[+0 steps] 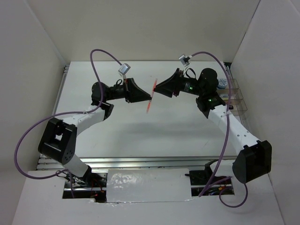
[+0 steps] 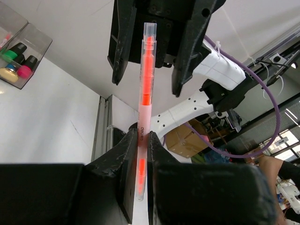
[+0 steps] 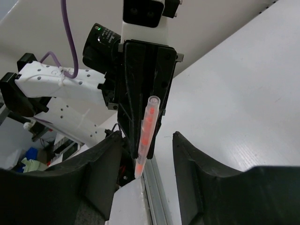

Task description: Sort the stationery into containers

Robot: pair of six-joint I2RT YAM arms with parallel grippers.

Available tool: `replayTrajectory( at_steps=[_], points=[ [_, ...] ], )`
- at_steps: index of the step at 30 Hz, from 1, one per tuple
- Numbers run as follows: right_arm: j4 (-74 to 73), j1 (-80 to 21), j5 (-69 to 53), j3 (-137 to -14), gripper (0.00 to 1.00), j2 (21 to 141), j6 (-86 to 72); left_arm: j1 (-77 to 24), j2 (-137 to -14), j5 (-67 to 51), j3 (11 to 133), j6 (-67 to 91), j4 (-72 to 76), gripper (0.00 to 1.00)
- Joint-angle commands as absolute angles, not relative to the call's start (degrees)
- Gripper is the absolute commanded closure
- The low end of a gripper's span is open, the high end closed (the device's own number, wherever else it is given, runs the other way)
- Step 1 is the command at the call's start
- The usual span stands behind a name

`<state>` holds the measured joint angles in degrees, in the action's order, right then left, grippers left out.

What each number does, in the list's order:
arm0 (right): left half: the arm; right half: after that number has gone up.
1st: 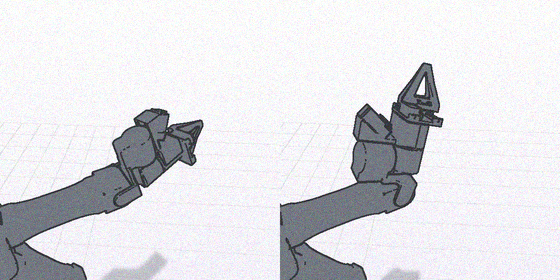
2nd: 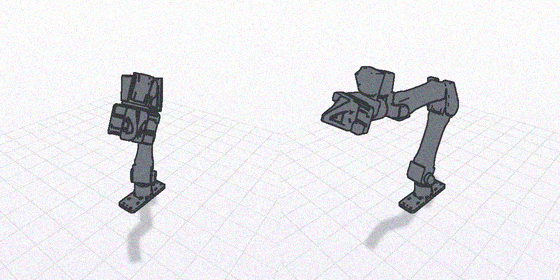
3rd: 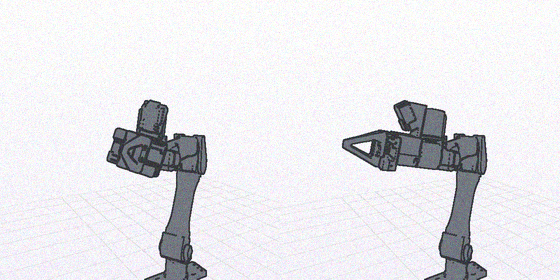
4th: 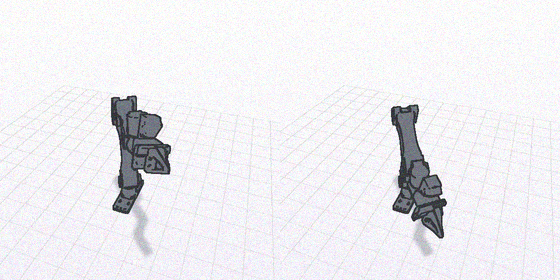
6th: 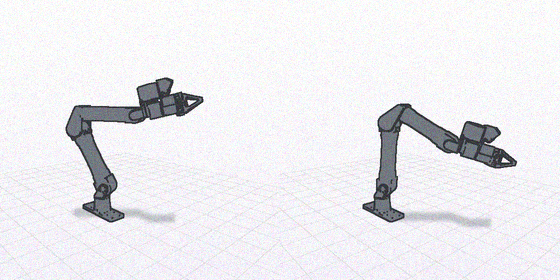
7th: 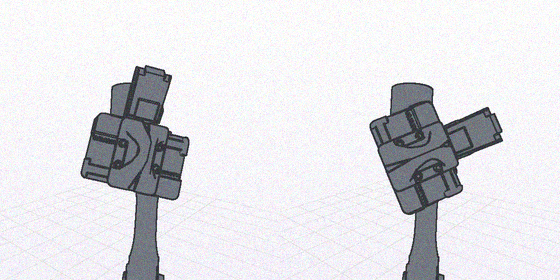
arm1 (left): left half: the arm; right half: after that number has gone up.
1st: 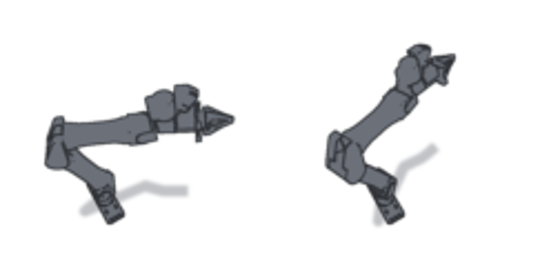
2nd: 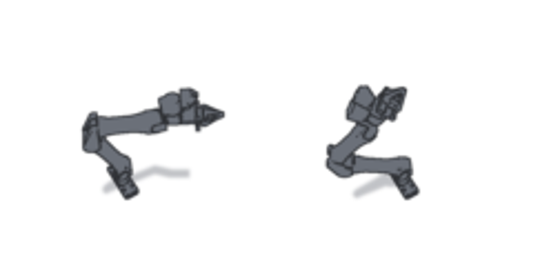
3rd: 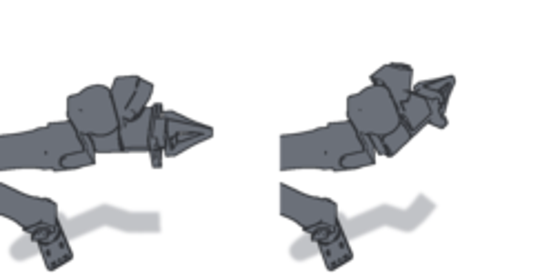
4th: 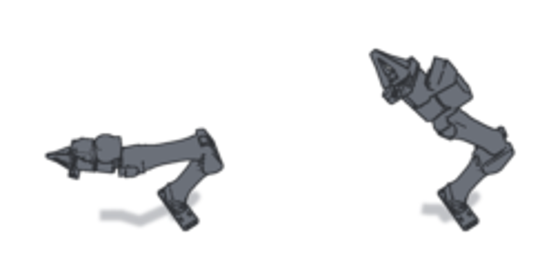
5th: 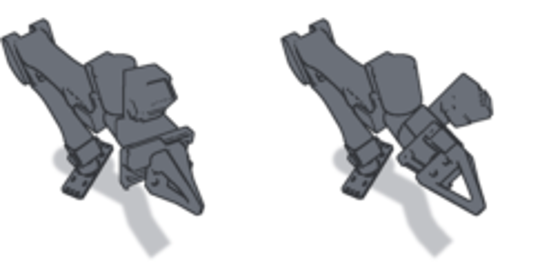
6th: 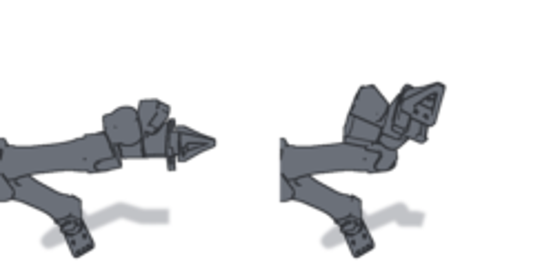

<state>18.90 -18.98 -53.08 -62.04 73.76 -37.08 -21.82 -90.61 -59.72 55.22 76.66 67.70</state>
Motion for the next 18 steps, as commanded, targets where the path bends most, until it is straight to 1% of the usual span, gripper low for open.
replayTrajectory(
  at_steps=[1,5,6,9,11,13,14,16,17,18],
  points=[
    [22.59,-19.95,-52.21,-65.39,0.46,74.70,-37.97,-21.97,-87.89,-59.41,55.55,75.41,70.93,1.00],
    [22.85,-20.30,-52.82,-66.27,0.59,75.76,-37.97,-22.06,-87.71,-59.68,55.63,74.97,70.40,1.00],
    [22.76,-20.39,-52.91,-66.27,0.65,75.94,-37.97,-22.15,-87.71,-59.76,55.81,74.88,70.14,1.00],
    [22.94,-20.30,-53.35,-66.80,0.76,76.29,-38.06,-22.06,-87.80,-59.77,55.72,74.45,69.61,1.00],
    [22.68,-20.39,-53.79,-67.32,0.80,76.20,-37.79,-22.06,-87.80,-59.68,55.72,74.01,68.82,1.00],
    [22.76,-20.39,-53.96,-67.67,0.81,76.29,-37.97,-22.15,-87.71,-59.68,55.72,73.48,68.03,1.00],
    [22.76,-20.30,-54.05,-67.85,0.80,76.55,-37.97,-22.15,-87.71,-59.68,55.64,73.39,67.85,1.00],
    [22.15,-20.56,-55.10,-68.64,0.77,76.99,-38.32,-22.15,-87.54,-59.68,55.63,73.13,67.68,1.00],
    [21.63,-20.65,-55.28,-68.90,0.72,77.25,-38.23,-22.24,-87.63,-59.76,55.63,73.21,67.59,1.00],
    [20.84,-20.74,-55.46,-69.25,0.70,77.60,-37.97,-22.15,-87.54,-59.77,55.63,73.13,67.41,1.00]
  ],
)
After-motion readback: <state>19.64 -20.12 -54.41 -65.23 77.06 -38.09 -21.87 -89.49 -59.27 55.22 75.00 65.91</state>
